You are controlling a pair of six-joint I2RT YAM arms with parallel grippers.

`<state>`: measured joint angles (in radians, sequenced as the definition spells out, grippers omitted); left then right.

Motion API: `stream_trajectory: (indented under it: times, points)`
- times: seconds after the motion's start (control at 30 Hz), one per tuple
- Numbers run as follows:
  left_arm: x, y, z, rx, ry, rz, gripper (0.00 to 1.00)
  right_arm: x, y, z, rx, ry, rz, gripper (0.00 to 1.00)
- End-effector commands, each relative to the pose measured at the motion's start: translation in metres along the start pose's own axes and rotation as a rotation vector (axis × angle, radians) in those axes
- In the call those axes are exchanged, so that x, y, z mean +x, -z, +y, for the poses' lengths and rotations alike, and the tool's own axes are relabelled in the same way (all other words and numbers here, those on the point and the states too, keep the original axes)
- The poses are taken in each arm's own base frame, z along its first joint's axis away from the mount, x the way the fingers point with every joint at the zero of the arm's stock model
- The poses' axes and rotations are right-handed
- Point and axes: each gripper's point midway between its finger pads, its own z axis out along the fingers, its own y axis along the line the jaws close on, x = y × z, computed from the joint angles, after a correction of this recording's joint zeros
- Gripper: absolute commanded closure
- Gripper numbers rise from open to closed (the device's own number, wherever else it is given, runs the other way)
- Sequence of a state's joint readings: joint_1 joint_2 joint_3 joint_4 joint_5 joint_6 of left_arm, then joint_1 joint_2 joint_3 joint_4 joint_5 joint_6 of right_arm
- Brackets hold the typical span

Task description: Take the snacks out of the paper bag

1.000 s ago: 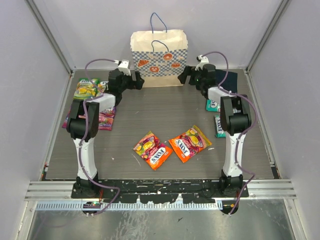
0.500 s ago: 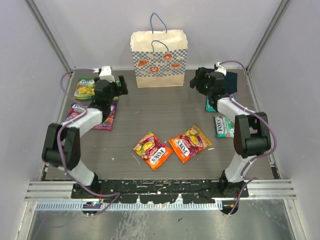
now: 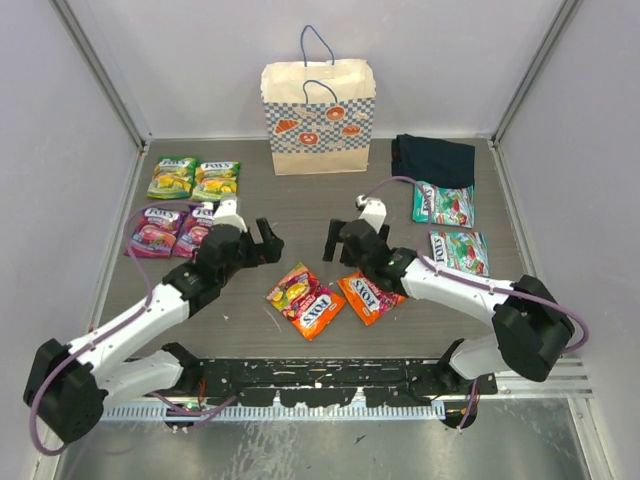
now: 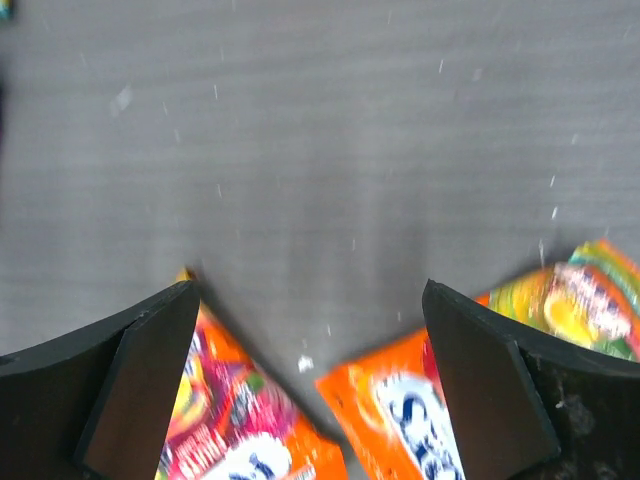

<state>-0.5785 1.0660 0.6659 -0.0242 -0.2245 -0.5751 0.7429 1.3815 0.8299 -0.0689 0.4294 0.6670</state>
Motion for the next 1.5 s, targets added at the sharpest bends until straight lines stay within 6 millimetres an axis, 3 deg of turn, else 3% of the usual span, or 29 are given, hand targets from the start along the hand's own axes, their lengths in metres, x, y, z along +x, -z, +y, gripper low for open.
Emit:
stream_trajectory:
  times: [0.0,0.23,0.33,0.43,0.57,0.7,0.8,0.93,1.0,1.1,1.27,1.37,1.47]
  points:
    - [0.028,0.037,0.017,-0.062,0.052,0.061,0.02,0.039,0.031,0.009,0.002,0.118,0.055,0.0]
    - [0.055,0.065,0.022,-0.007,0.081,0.128,0.02,0.097,0.084,0.061,-0.198,0.476,0.159,0.03]
    - [0.074,0.07,0.021,0.012,0.07,0.211,0.02,0.119,0.099,0.068,-0.261,0.55,0.229,0.07]
    - [0.097,0.076,0.02,0.033,0.04,0.321,0.09,0.141,0.116,0.069,-0.354,0.535,0.302,0.18]
    - [0.119,0.085,0.023,0.04,-0.006,0.426,0.12,0.159,0.131,0.06,-0.415,0.502,0.354,0.24]
    - [0.126,0.084,0.029,0.03,-0.035,0.436,0.12,0.163,0.123,0.039,-0.32,0.525,0.359,0.24]
    - [0.124,0.076,0.028,0.031,-0.054,0.418,0.12,0.166,0.116,0.04,-0.306,0.527,0.346,0.24]
    - [0.106,0.059,0.03,-0.009,-0.13,0.349,0.07,0.177,0.107,0.035,-0.284,0.511,0.366,0.28]
    - [0.095,0.049,0.022,0.006,-0.179,0.335,0.01,0.179,0.103,0.031,-0.26,0.477,0.386,0.32]
    - [0.095,0.036,0.012,0.0,-0.254,0.432,0.02,0.172,0.096,0.022,-0.214,0.369,0.38,0.4]
    - [0.101,0.009,-0.007,0.012,-0.296,0.541,0.02,0.168,0.087,0.018,-0.255,0.103,0.42,0.43]
    - [0.099,0.0,-0.007,0.005,-0.311,0.527,0.01,0.176,0.085,0.017,-0.274,-0.016,0.455,0.45]
    - [0.1,-0.006,0.0,-0.029,-0.361,0.539,0.0,0.178,0.087,0.031,-0.341,-0.119,0.475,0.47]
